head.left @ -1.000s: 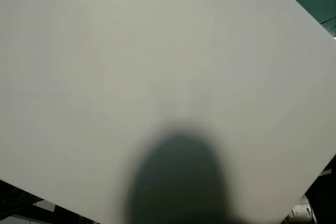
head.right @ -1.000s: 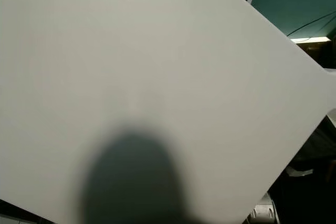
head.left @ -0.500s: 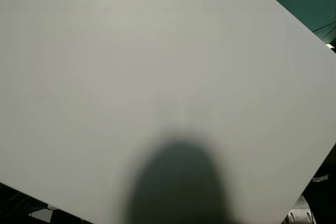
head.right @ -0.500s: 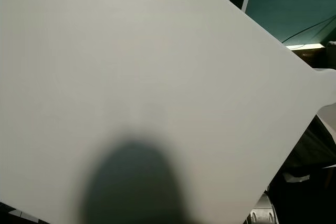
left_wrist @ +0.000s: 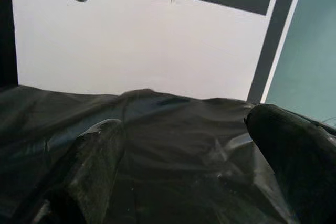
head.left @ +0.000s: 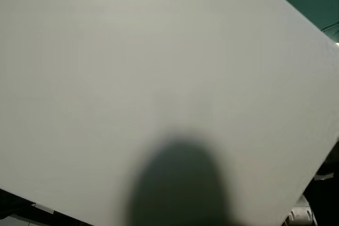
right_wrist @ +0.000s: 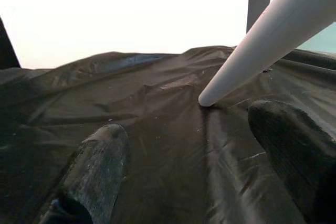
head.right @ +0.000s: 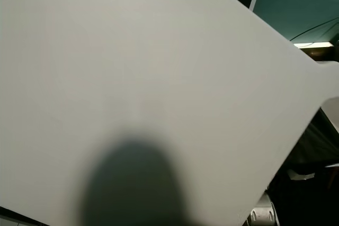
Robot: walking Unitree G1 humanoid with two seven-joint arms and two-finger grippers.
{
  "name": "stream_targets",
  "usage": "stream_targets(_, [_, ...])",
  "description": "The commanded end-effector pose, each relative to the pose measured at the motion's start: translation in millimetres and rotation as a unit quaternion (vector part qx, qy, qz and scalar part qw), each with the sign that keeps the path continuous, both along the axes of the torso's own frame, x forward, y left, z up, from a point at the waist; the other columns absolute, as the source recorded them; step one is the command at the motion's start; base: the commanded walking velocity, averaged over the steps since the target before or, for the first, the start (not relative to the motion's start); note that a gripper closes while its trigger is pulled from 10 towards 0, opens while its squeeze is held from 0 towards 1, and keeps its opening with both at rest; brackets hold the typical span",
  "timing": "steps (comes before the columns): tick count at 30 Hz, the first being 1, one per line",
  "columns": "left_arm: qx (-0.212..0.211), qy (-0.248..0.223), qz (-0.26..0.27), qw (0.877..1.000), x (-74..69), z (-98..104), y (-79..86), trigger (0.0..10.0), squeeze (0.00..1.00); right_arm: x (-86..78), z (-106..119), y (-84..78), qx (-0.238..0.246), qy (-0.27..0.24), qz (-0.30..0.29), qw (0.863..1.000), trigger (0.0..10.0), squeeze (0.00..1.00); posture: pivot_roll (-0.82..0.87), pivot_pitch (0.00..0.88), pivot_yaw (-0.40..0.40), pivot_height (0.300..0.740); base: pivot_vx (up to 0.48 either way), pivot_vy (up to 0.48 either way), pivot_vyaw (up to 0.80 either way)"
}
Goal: Building children table
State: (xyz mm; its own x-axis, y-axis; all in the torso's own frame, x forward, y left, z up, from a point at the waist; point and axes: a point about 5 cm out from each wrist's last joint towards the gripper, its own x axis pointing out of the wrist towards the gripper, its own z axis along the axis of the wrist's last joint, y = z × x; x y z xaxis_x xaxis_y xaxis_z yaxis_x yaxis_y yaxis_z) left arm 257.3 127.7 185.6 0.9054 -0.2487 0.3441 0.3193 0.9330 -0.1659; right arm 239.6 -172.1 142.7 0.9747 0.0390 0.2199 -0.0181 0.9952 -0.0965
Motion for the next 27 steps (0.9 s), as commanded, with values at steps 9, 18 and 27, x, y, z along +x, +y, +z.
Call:
stream_targets(9, [0.001,-0.022,-0.009,1.000,0.8,11.6,-3.8,10.0,0.00,0.4,0.2,4.6,0.002,0.001,0.003,1.000,10.0,0.00,0.05,0.000,0.040,0.740,0.000,0.000,0.00])
stream_targets(18, [0.008,-0.008,-0.005,1.000,0.9,3.1,-1.4,10.0,0.00,-1.9,-2.6,5.1,0.004,0.007,0.002,1.000,10.0,0.00,0.05,0.000,0.045,0.740,0.000,0.000,0.00])
stream_targets(27, [0.008,-0.009,-0.008,1.000,2.7,3.5,-2.9,10.0,0.00,-2.1,-4.3,1.8,-0.005,0.013,-0.006,1.000,10.0,0.00,0.04,0.000,0.047,0.740,0.000,0.000,0.00])
